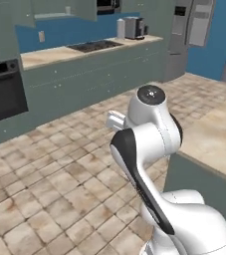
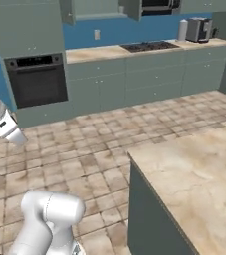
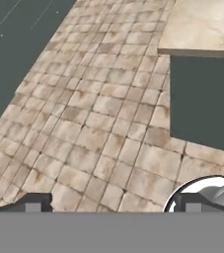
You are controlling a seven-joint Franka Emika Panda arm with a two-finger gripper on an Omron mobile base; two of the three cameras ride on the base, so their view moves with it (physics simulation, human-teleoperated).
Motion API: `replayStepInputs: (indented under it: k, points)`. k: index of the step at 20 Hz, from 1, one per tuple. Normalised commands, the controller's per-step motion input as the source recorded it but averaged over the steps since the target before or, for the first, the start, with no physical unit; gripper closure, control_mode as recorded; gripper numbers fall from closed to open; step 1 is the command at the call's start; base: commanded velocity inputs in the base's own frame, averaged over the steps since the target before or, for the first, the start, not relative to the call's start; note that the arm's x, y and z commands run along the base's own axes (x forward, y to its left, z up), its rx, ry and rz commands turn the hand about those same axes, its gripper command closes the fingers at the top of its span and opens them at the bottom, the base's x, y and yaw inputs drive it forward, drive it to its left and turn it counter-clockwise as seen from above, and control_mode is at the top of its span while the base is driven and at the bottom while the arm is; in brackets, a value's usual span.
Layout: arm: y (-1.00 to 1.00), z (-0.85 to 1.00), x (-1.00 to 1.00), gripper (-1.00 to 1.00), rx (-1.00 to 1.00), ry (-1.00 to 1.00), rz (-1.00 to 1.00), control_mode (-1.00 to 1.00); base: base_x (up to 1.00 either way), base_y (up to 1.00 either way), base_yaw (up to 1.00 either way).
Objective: There is a bowl on the dining counter. Grab a lemon wedge from the fridge and place it in the bowl. Then get the liquor bottle and glass cup from the cabinet and place them next to the bowl.
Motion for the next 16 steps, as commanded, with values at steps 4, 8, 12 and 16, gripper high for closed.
replayStepInputs:
  k: [4,8,12,16]
  points:
    - [0.00,0.00,0.00,-1.00,0.00,0.00,0.00,1.00,1.00,0.48,-0.40]
    - [0.00,0.00,0.00,-1.00,0.00,0.00,0.00,1.00,1.00,0.43,-0.36]
    - [0.00,0.00,0.00,-1.00,0.00,0.00,0.00,1.00,1.00,0.40,-0.33]
    - [0.00,0.00,0.00,-1.00,0.00,0.00,0.00,1.00,1.00,0.34,-0.28]
